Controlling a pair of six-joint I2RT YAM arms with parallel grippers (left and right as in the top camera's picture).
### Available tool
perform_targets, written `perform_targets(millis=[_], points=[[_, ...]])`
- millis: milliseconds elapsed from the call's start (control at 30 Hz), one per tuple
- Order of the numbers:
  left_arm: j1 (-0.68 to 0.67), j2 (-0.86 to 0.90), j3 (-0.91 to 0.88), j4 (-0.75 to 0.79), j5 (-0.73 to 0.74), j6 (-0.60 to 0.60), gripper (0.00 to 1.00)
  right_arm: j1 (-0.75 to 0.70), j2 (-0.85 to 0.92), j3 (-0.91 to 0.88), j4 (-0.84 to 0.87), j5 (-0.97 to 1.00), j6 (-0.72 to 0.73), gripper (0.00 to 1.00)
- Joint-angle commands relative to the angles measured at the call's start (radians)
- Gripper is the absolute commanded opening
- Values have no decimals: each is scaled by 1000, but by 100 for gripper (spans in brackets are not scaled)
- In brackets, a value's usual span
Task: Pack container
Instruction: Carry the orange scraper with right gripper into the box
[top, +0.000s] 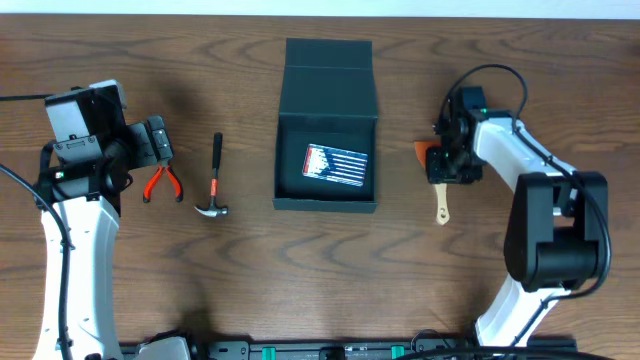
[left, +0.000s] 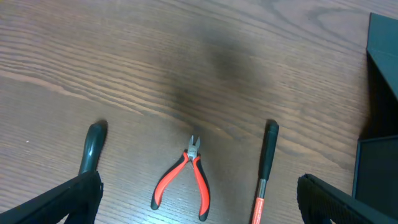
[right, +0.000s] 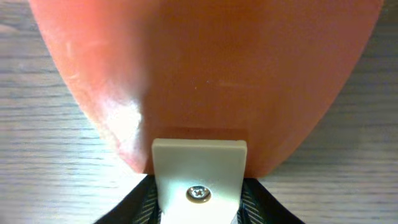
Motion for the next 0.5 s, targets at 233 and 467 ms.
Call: perform_targets(millis=[233, 467], points=[[3, 10, 16, -3, 6, 6, 98, 63, -10, 462, -245, -40, -172, 13], [3, 10, 16, -3, 6, 6, 98, 200, -46, 729, -326, -41, -325, 1]])
